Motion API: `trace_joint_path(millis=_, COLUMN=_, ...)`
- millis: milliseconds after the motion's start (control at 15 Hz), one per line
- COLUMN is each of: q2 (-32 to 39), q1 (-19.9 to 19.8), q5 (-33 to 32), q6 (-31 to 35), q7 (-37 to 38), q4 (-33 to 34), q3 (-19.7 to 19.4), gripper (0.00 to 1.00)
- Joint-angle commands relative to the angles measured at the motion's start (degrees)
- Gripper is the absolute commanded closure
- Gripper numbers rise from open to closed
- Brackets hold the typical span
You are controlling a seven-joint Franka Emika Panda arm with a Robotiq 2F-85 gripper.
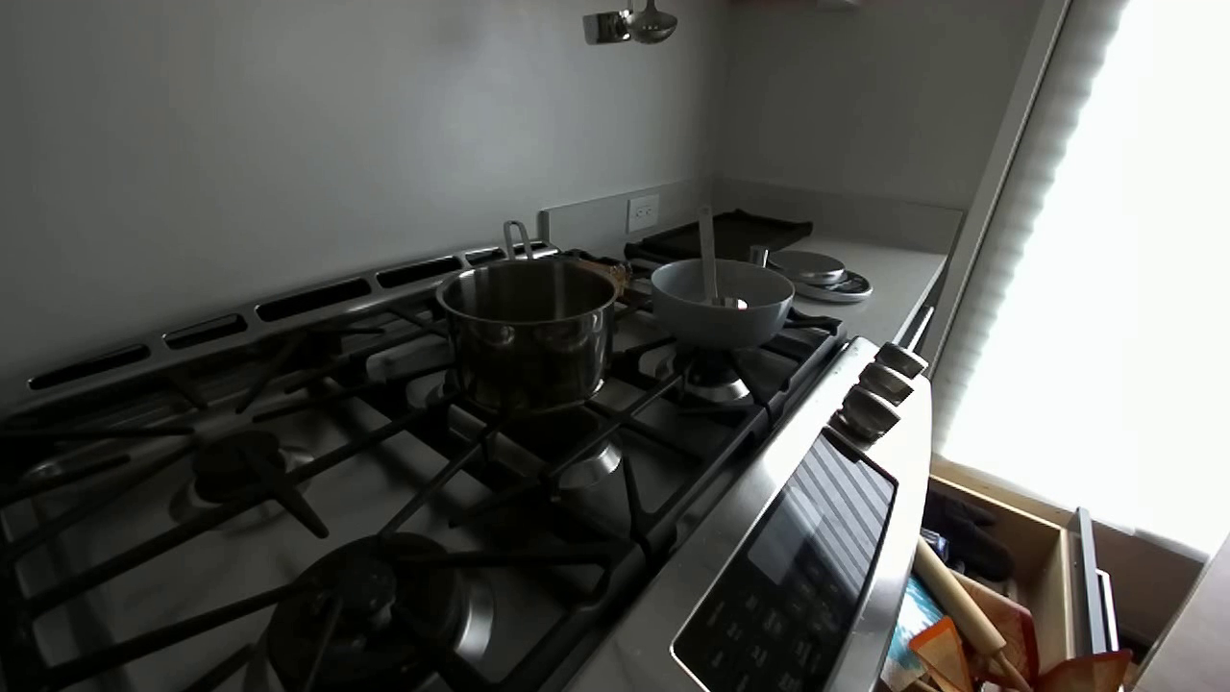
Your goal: Turn the light of the range hood on
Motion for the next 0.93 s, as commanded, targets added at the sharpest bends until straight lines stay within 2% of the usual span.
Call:
trace_joint_path(millis=0, q2=-0.3, q1=1.3, q5=0.4, q6=-1.5, q7=-0.5, q4=0.1, q3=-0.4, gripper=1.00)
trace_joint_path(millis=867, q2=1.9, q1=2.2, q5=1.2, q6=0.4, q7=-0.5, q4=1.6, q3=-0.2, gripper=1.00)
